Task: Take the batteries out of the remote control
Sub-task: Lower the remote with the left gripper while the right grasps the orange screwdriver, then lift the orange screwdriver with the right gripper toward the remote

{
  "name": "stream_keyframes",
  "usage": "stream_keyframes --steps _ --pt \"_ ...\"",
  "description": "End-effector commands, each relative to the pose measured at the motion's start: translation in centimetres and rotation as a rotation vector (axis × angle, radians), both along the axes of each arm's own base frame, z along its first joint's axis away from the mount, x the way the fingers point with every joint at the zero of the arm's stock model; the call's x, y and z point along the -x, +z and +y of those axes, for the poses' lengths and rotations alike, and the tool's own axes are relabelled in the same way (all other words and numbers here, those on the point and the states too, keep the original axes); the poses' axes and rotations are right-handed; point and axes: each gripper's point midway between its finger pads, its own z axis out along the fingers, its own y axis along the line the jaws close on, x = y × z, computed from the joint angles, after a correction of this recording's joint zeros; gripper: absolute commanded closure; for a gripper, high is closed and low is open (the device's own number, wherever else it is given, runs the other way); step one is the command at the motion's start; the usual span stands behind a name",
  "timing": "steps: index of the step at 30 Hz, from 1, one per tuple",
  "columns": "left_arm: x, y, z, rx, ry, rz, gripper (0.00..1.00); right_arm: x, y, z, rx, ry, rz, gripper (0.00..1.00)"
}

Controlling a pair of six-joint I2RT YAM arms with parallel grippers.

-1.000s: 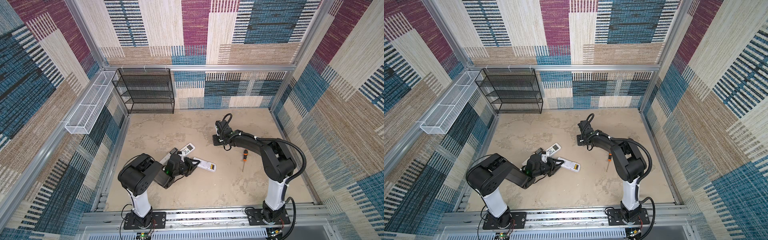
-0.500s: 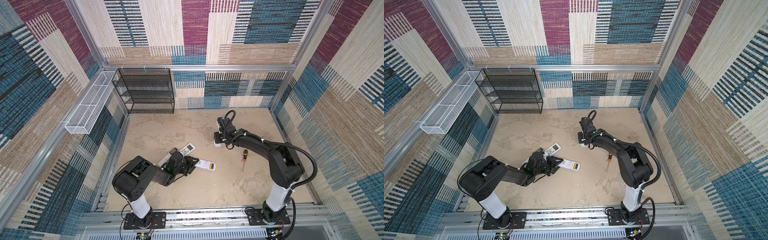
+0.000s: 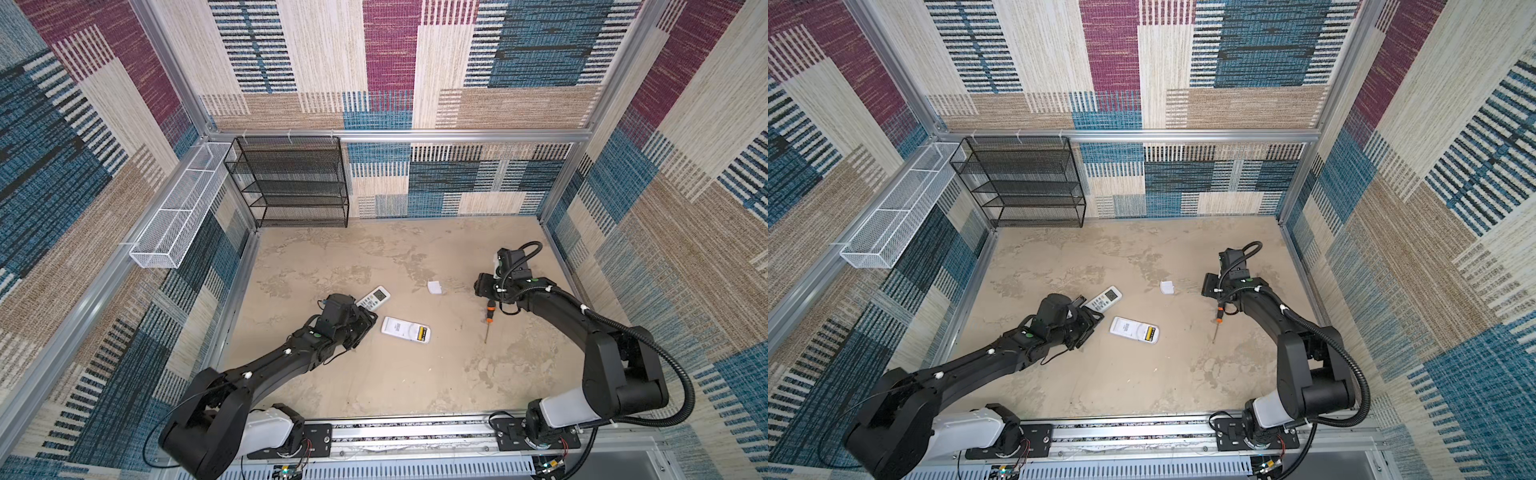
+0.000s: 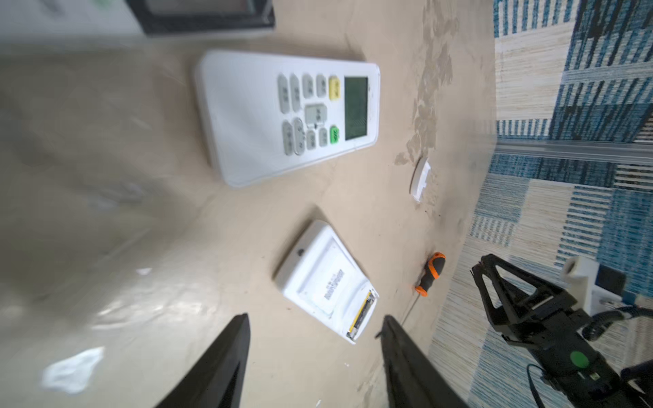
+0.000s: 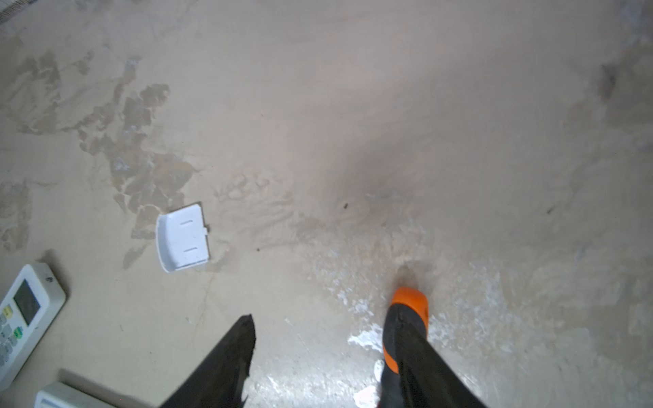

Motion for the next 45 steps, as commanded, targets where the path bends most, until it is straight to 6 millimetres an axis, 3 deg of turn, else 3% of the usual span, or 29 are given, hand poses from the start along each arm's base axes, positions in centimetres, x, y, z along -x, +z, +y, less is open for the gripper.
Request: stream_keyframes --steps 1,5,12,17,24,29,34,45 --pt "2.3 -0.1 3.2 -0.227 -0.089 0.016 0.45 1.6 -1.6 -0.4 -0.043 -0.019 0.059 0.33" --pt "3.7 1.2 2.7 -0.283 -0.207 0.026 0.57 2.7 -3.1 -0.9 -0.037 -0.034 0.096 0.34" --pt "6.2 -0.5 -2.9 -0.279 -0.401 0.055 0.68 2.6 -5.2 -1.5 0.000 -0.054 0.154 0.36" --pt "5.8 -2.0 -7.9 -0.156 -0.468 0.050 0.72 2.5 -6.8 -1.4 -0.004 -0.058 0.175 0.43" --pt "4.4 -4.7 -10.3 -0.120 -0.478 0.085 0.73 2.5 -7.5 -1.6 0.009 -0.060 0.177 0.67" --pt "3.4 -6.4 -10.9 -0.127 -0.483 0.116 0.73 2.6 -6.7 -1.1 -0.026 -0.048 0.134 0.80" --pt "1.9 -7.2 -11.4 -0.103 -0.464 0.121 0.74 2.5 -5.3 -0.9 -0.038 -0.044 0.088 0.87" --pt "-1.1 -6.2 -9.8 -0.175 -0.455 0.091 0.74 1.4 1.9 1.6 -0.154 0.070 -0.113 0.92"
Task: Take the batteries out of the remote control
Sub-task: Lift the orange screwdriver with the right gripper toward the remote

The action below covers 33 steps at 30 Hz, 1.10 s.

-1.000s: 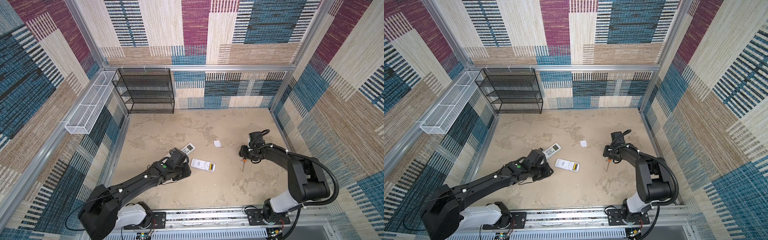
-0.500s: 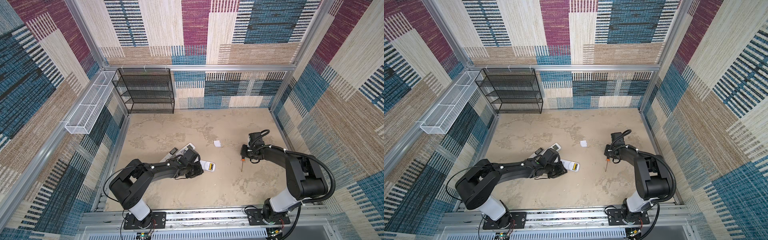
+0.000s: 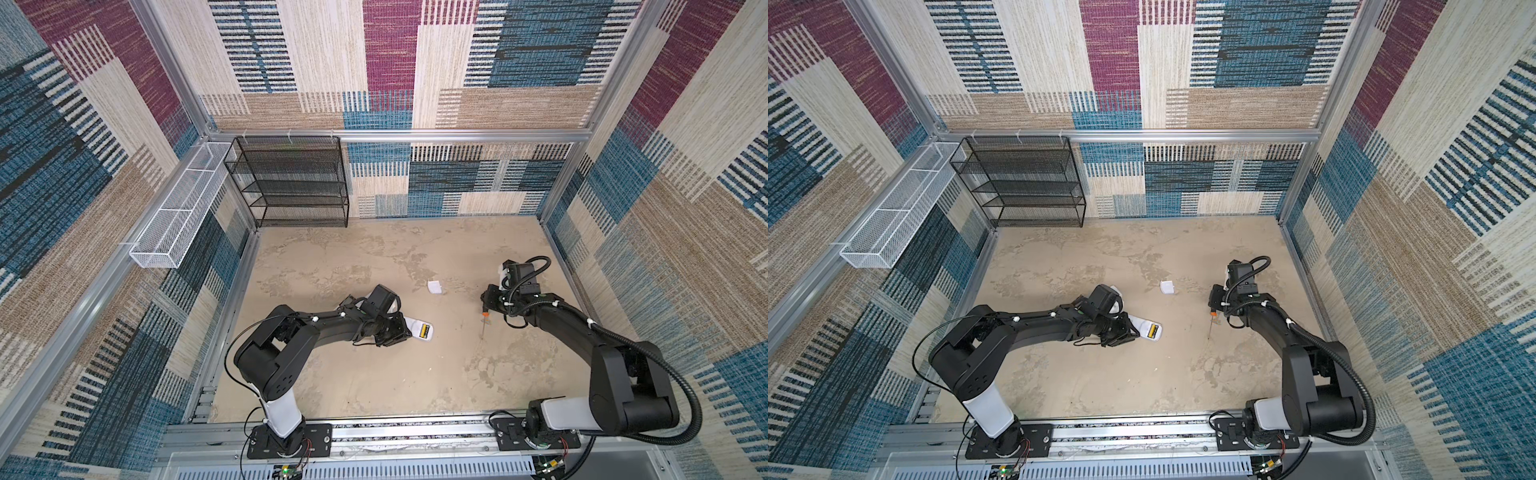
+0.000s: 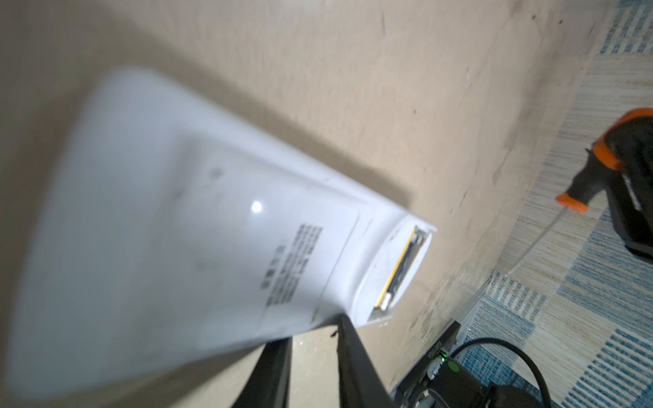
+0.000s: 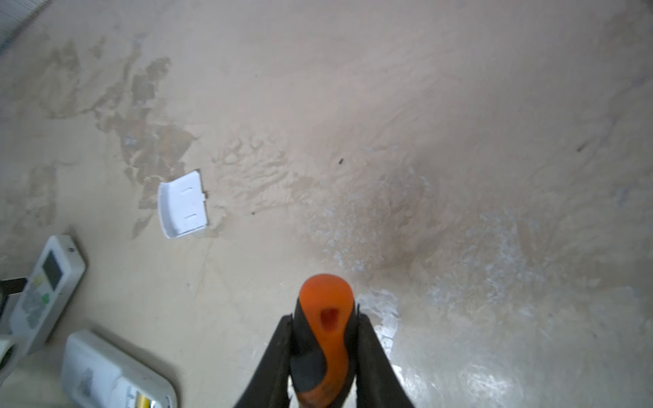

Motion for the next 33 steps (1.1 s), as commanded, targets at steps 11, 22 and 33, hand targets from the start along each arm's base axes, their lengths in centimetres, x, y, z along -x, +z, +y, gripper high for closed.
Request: stream_keyframes --steps 11,22,33 --pt "-1.6 6.1 0.4 0.014 -0.044 -0.204 0.69 -0.1 12.0 4.6 -0.222 0.170 -0.366 0.98" --pt "0.8 20.8 -6.6 0.151 -0.319 -0.768 0.48 3.3 22.7 9.1 -0.353 0.399 -0.723 1.00" --pt "1.7 23.6 -12.1 -0.006 -0.375 -1.042 0.47 0.8 22.2 6.1 -0.275 0.123 -0.549 1.00"
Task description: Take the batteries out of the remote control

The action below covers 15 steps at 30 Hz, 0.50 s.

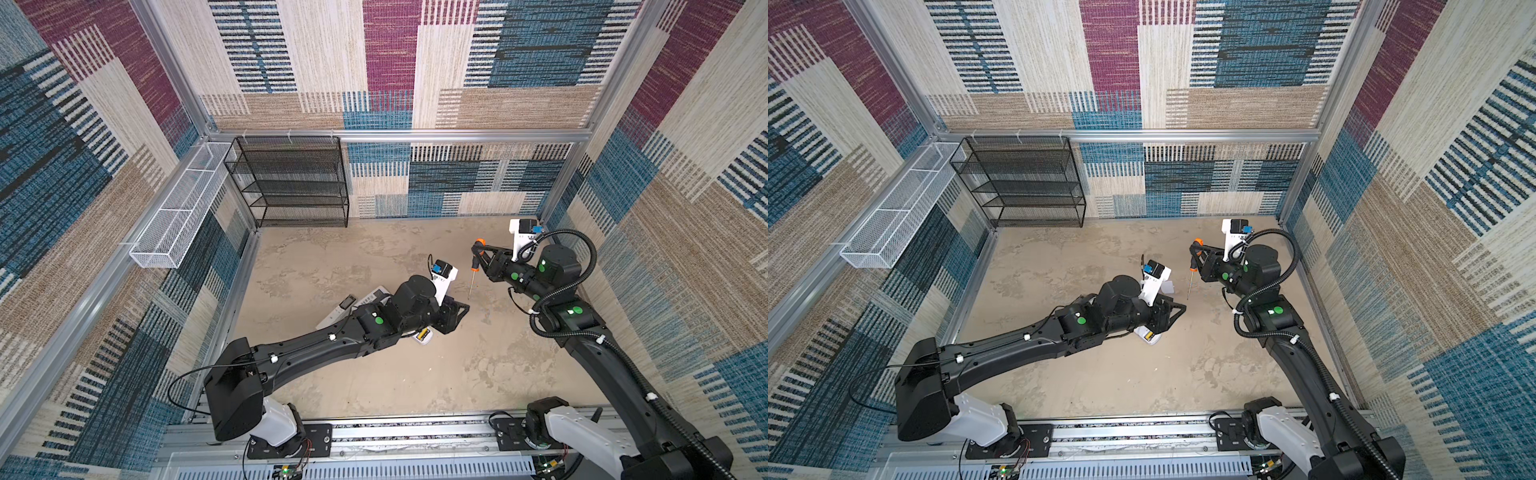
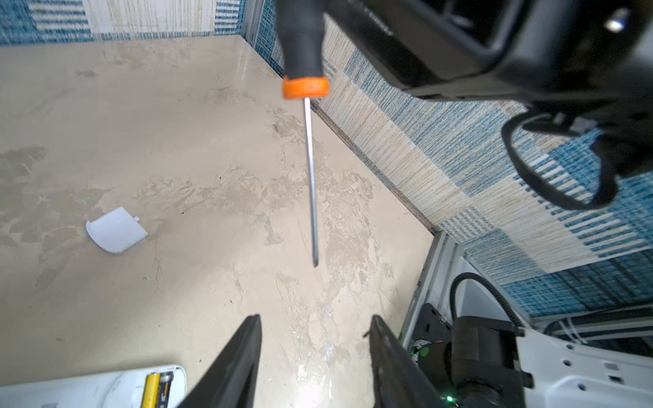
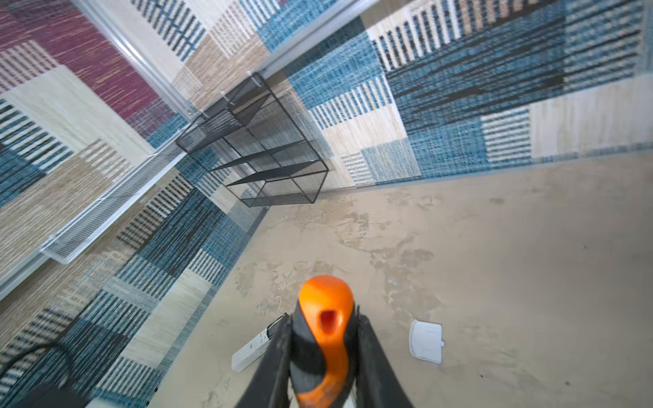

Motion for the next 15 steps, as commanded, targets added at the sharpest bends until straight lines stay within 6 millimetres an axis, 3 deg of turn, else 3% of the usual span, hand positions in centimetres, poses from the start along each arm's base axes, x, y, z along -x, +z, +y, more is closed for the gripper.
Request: stream_keyframes --steps 1,11,15 --pt "-1.9 1.1 -0.4 -0.036 0.084 -0.134 0.48 -0.4 -1.8 -1.2 -0.009 -0.094 0.109 1.00" --pt "-3.5 0.2 -4.5 -0.041 0.060 -0.134 0.51 0.0 -3.1 -1.1 -0.025 -0.094 0.178 1.00" --pt "-3.7 -0.1 -5.5 -0.036 0.044 -0.123 0.61 0.0 -3.3 -1.3 -0.016 -0.104 0.187 1.00"
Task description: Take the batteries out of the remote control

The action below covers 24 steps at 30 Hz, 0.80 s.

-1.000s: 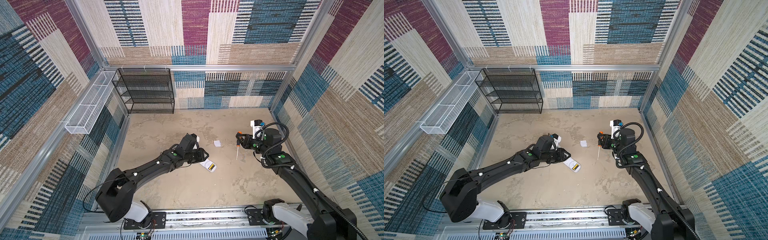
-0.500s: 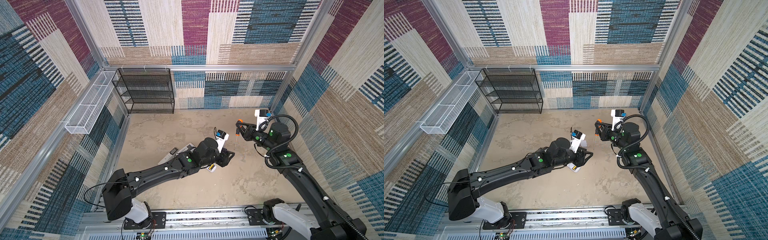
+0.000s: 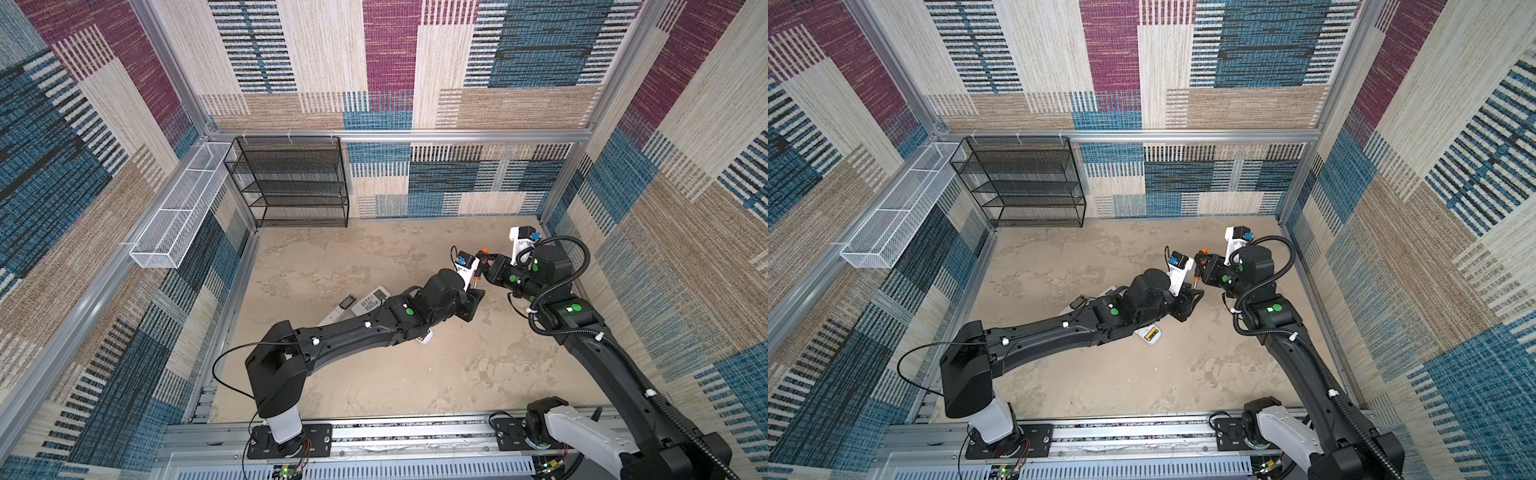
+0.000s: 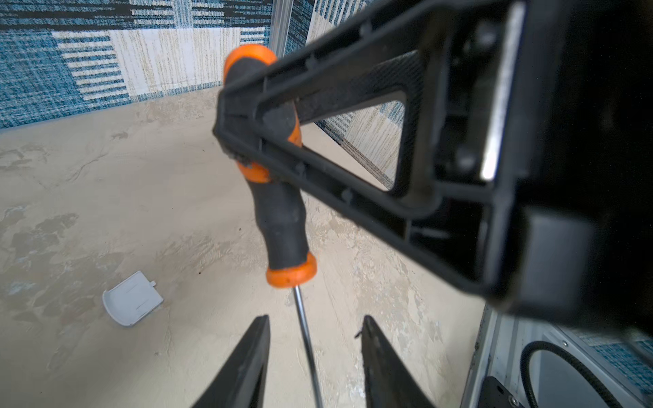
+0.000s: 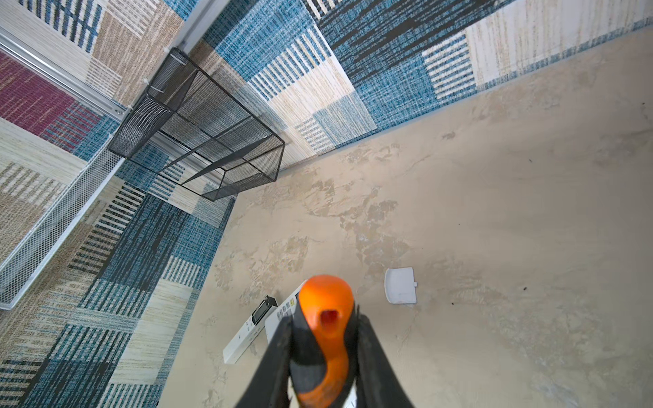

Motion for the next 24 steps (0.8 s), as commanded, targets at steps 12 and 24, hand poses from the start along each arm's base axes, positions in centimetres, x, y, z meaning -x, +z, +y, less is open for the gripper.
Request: stream_keyframes --steps 12,24 --pt "-0.2 -1.6 -0.5 -0.041 -0.018 0.042 0.96 -0.3 0.2 -0.1 0.012 -0.010 0.006 1.00" --pt "0.5 -1.6 0.2 -0.017 -0.102 0.087 1.00 0.1 1.9 0.7 0.058 0.070 -0.056 0.45"
